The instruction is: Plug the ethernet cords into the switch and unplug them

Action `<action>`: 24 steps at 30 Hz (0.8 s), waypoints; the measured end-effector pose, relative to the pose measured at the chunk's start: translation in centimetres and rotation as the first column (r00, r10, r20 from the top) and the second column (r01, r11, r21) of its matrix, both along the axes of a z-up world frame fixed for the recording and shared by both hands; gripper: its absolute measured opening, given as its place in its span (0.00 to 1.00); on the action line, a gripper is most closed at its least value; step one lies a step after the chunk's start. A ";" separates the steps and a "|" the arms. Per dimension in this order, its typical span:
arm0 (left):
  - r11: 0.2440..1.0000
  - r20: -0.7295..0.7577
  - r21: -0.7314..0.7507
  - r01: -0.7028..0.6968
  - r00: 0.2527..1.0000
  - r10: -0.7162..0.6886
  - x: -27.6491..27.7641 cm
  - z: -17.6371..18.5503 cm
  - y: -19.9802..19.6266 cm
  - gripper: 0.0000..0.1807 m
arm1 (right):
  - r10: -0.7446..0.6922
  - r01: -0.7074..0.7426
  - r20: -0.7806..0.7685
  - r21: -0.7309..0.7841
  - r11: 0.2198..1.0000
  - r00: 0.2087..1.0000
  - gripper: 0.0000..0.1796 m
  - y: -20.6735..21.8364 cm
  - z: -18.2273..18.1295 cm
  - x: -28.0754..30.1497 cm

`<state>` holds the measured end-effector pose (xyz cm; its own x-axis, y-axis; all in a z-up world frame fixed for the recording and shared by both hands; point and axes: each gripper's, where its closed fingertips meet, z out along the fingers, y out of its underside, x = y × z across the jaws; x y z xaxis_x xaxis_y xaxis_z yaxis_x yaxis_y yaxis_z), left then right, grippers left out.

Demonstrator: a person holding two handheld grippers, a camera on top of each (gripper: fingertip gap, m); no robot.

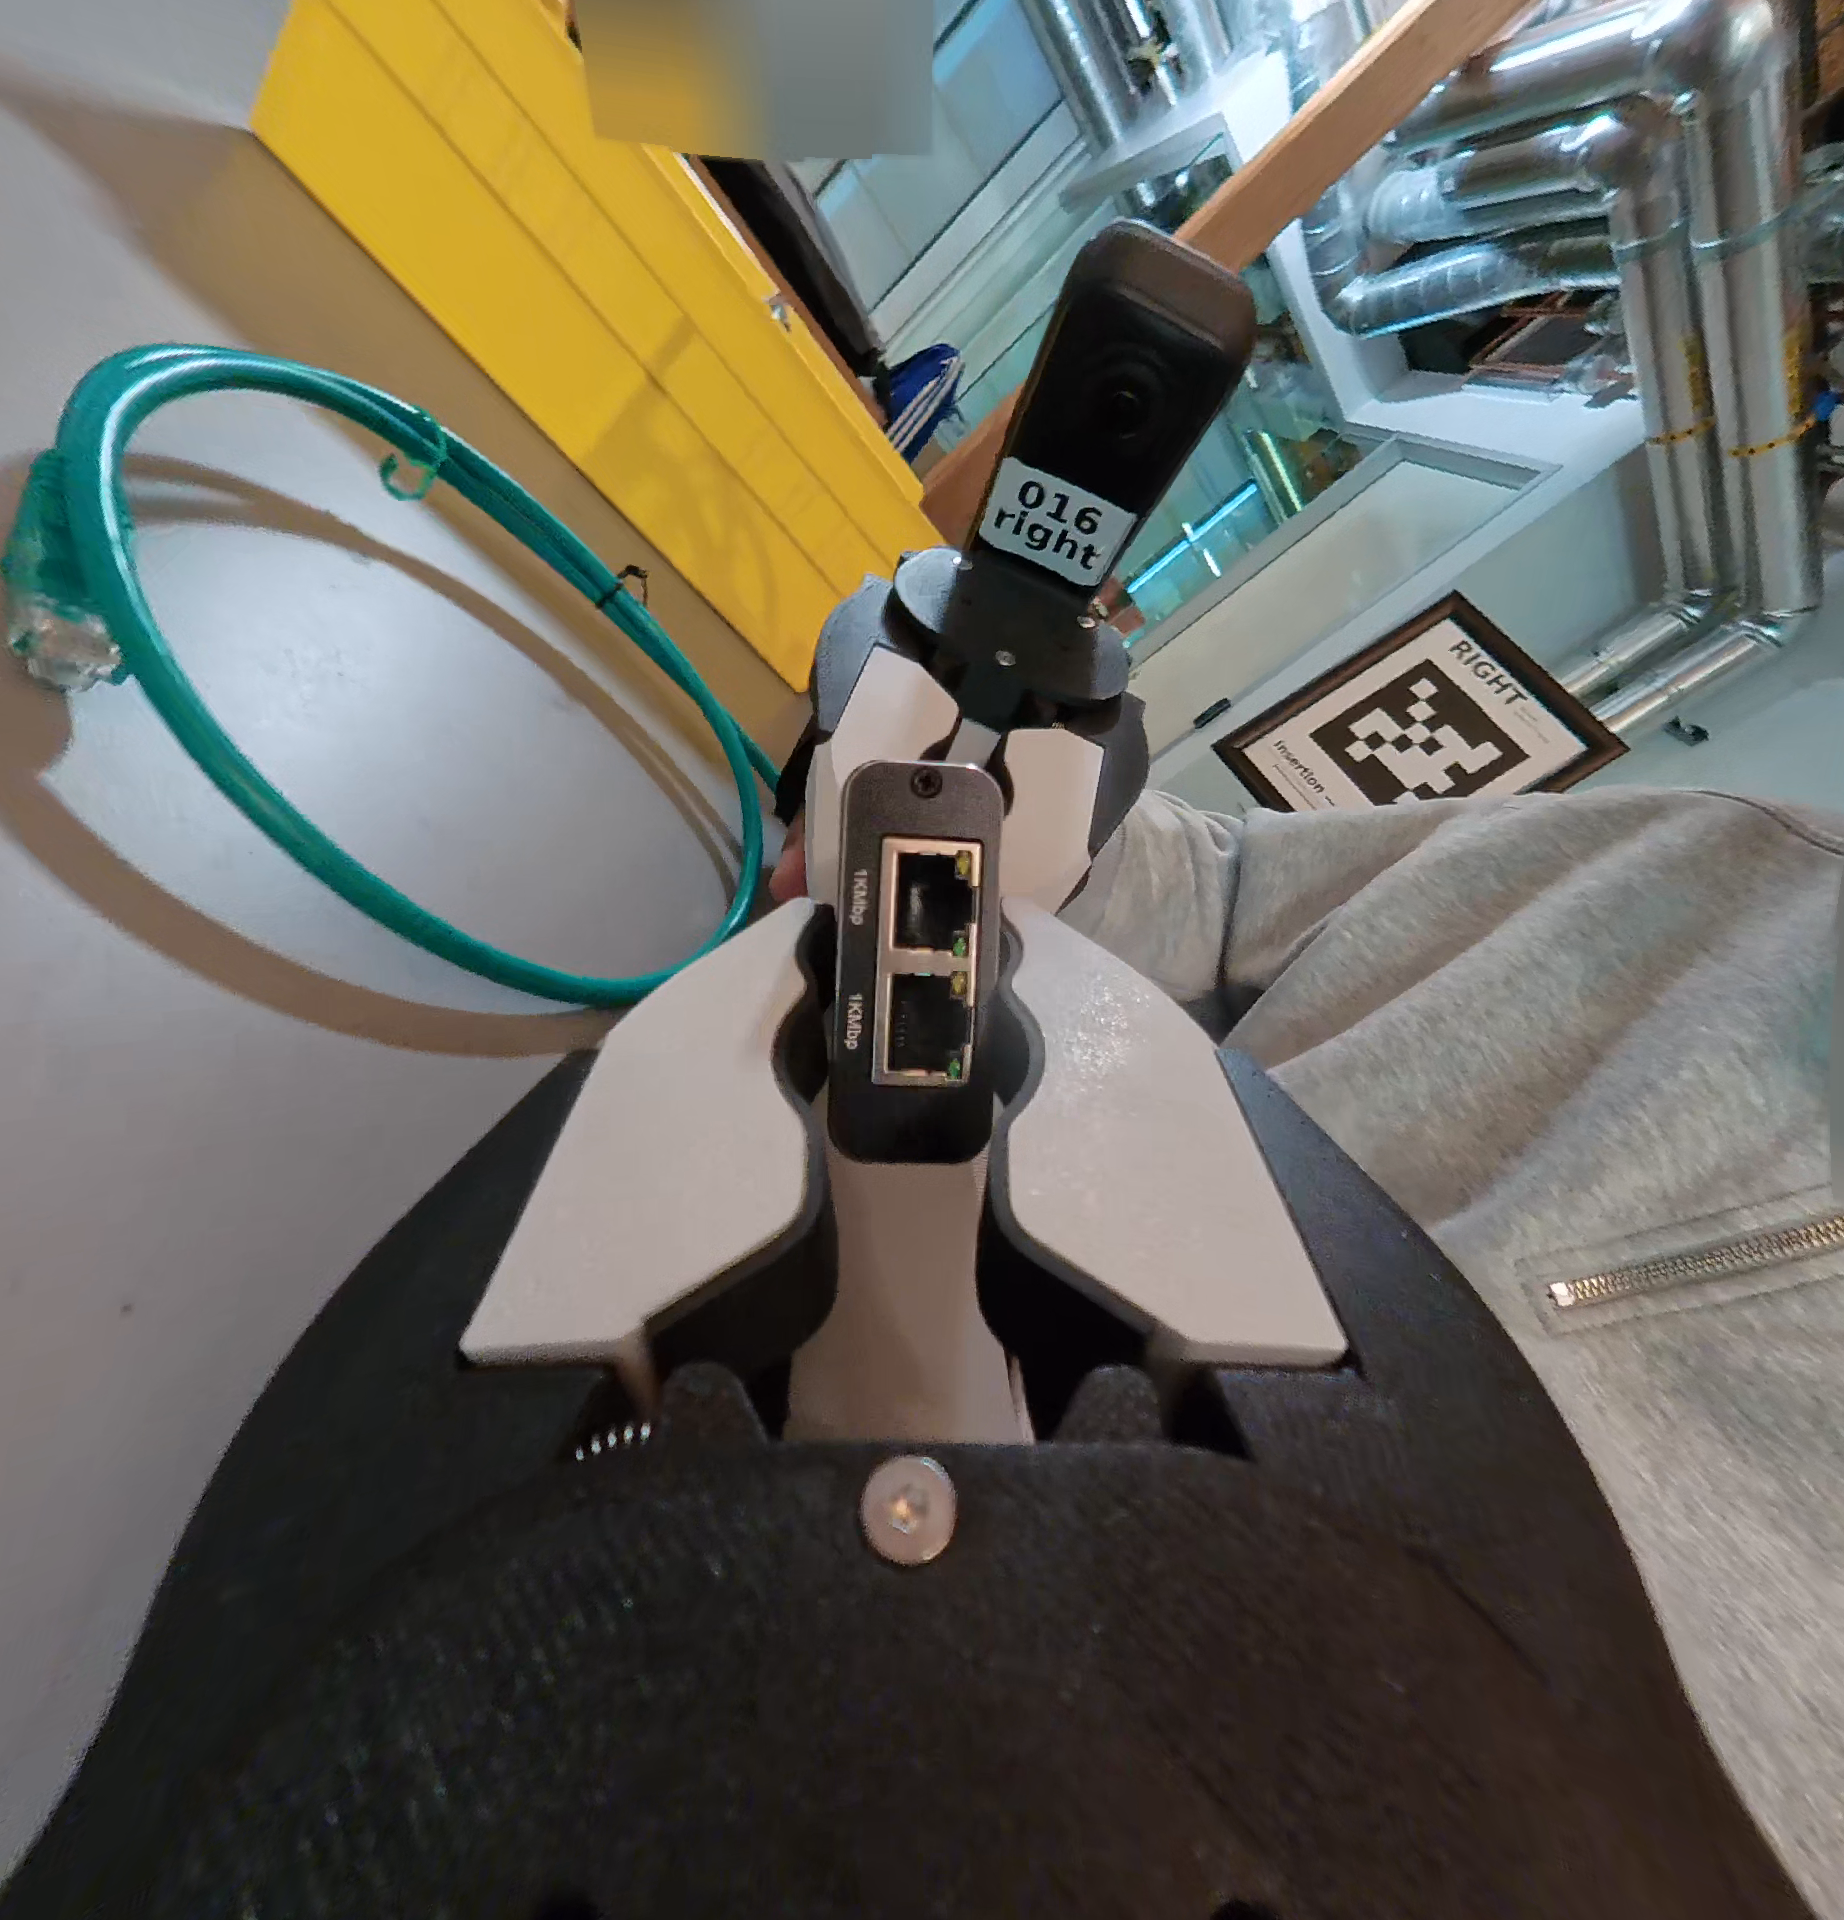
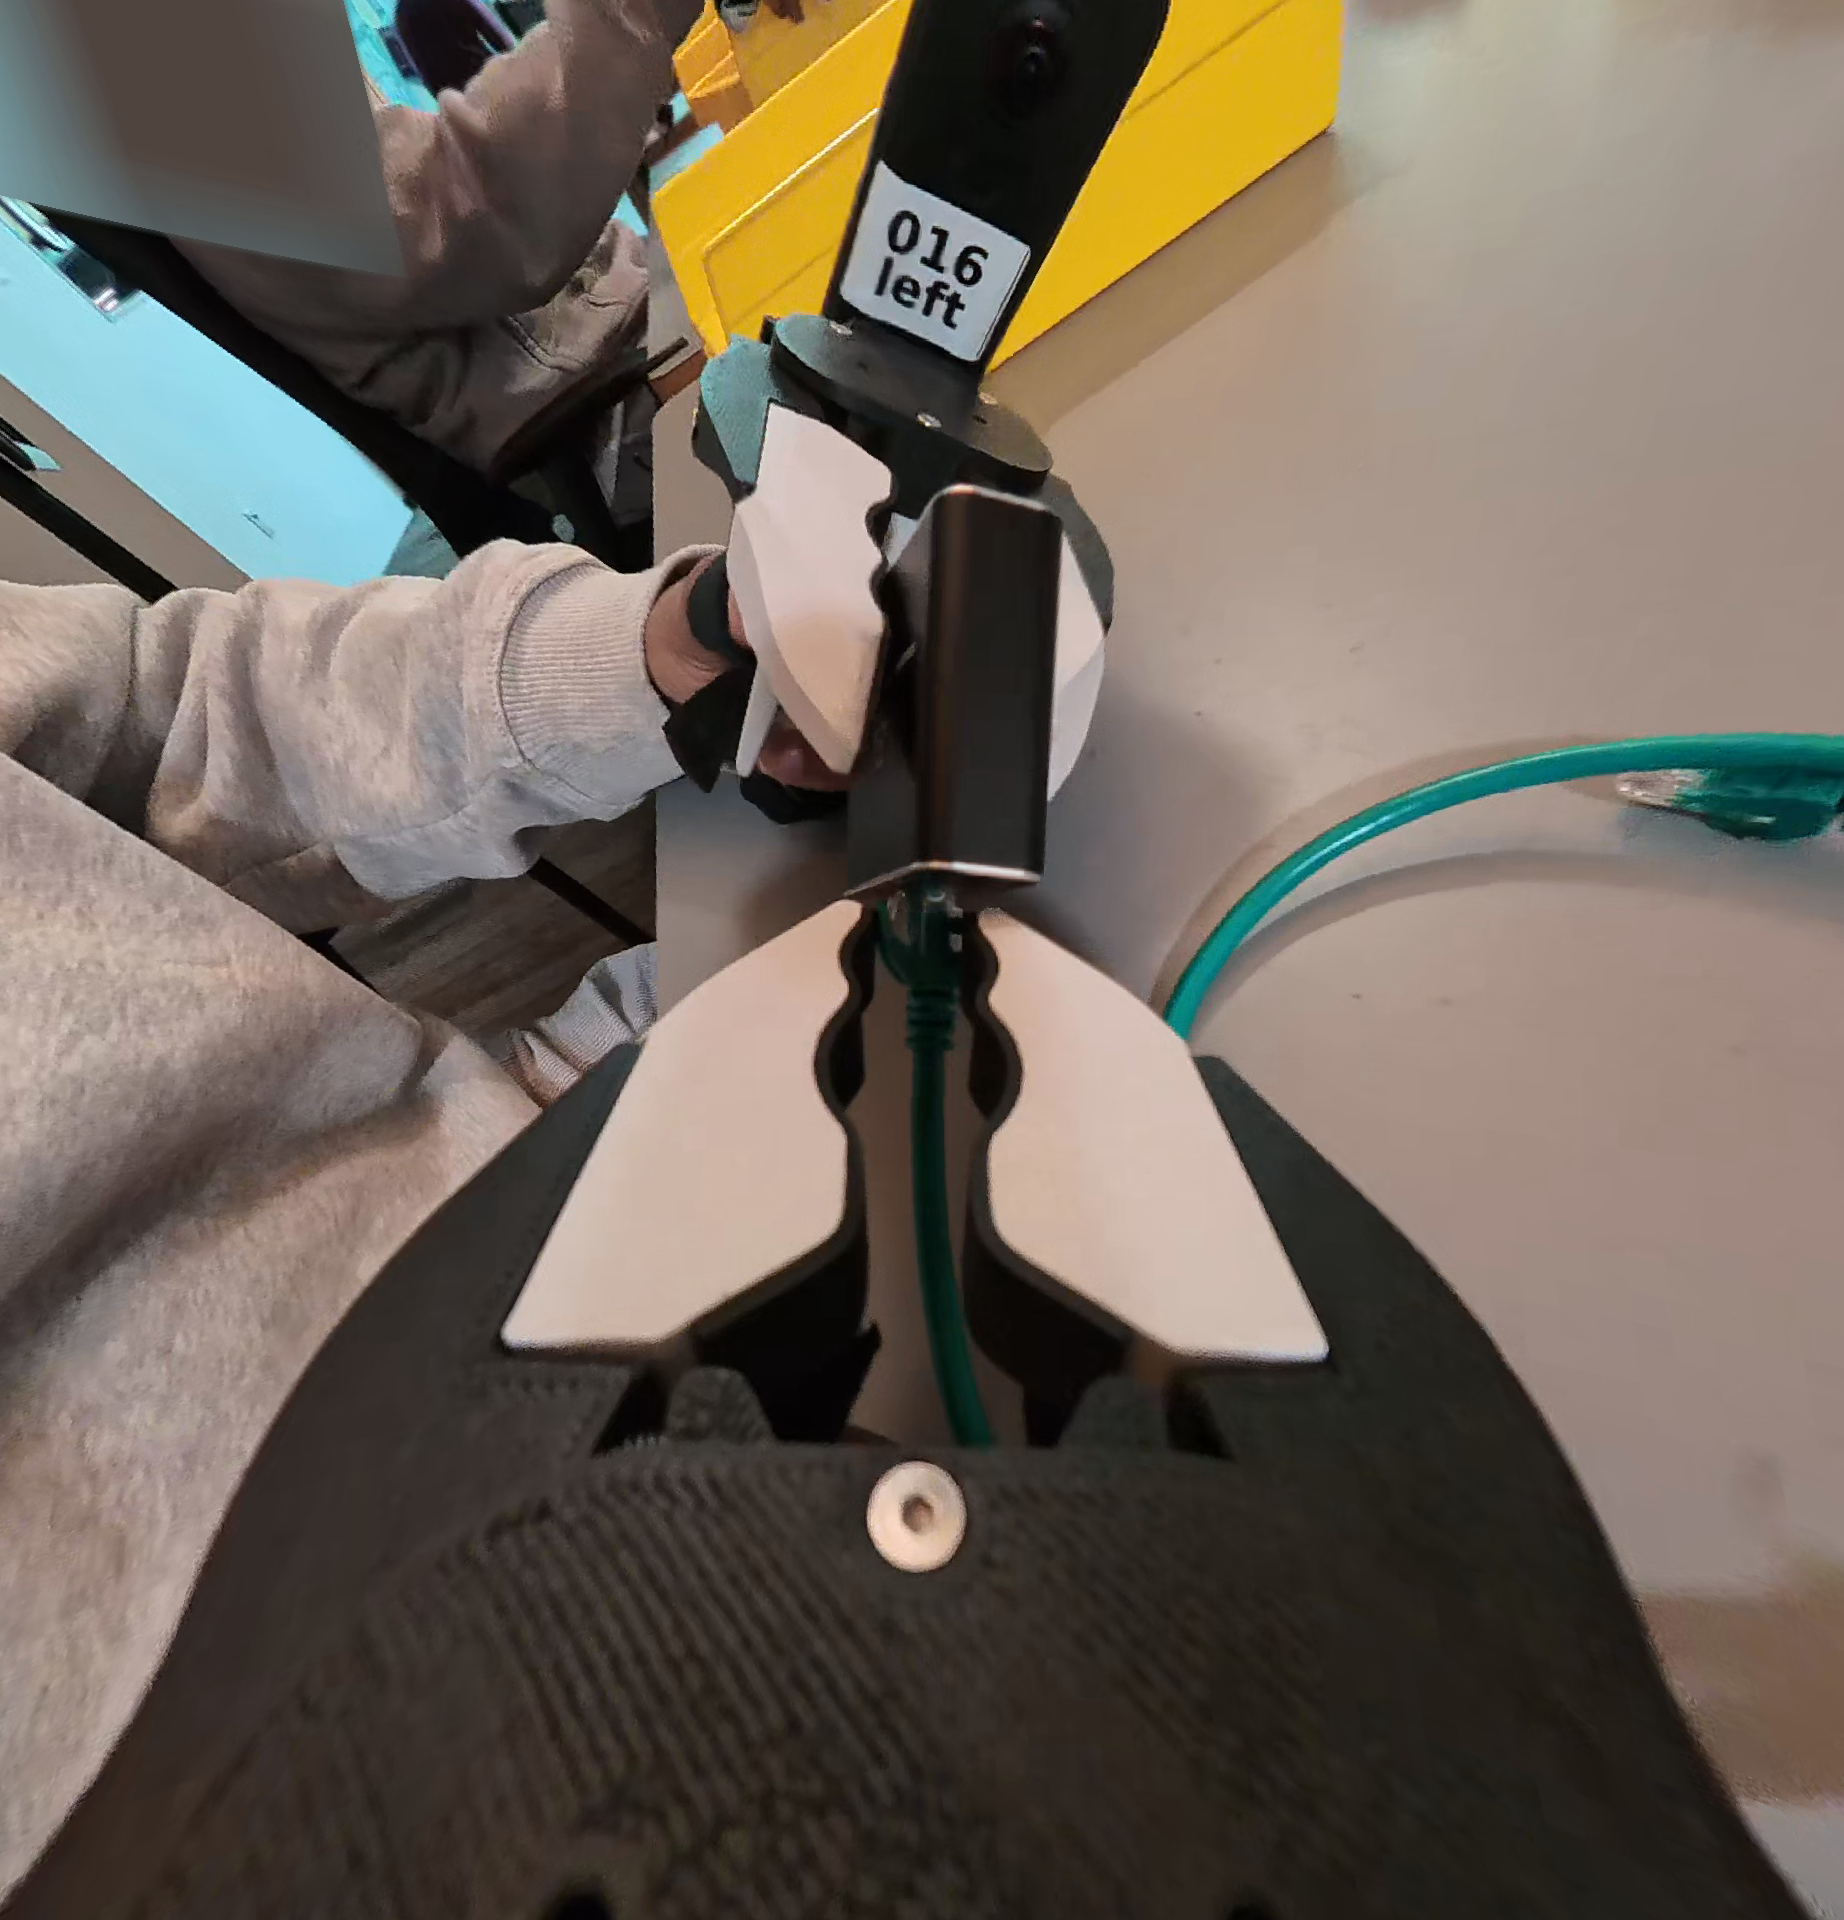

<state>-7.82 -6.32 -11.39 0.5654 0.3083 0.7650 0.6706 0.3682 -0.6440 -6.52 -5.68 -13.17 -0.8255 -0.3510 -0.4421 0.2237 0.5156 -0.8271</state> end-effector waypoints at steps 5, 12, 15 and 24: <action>0.996 0.059 -0.047 -0.071 0.996 0.074 -0.8 -1.0 -0.6 0.14 | -0.055 0.056 0.021 -0.015 0.998 0.998 0.09 -0.4 0.3 -1.1; 0.986 0.126 -0.004 -0.168 0.978 0.167 -1.9 -1.3 -2.2 0.14 | -0.126 0.092 -0.153 -0.215 0.972 0.980 0.16 -0.4 2.5 -2.3; 0.983 0.148 0.021 -0.182 0.973 0.177 -2.0 -1.3 -2.6 0.14 | -0.121 0.010 -0.422 -0.256 0.967 0.899 0.17 -0.5 2.1 -1.6; 0.982 0.231 0.102 -0.157 0.964 0.130 -2.0 -1.4 -2.7 0.14 | -0.233 -0.123 -0.864 -0.317 0.941 0.446 0.17 -0.6 2.2 -1.5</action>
<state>-9.83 -9.04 -12.79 0.3335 0.2736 0.9022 0.7263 0.5355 -0.4309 -8.03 -6.26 -10.98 -0.7174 -0.2474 0.6513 -0.6964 0.2284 -0.6803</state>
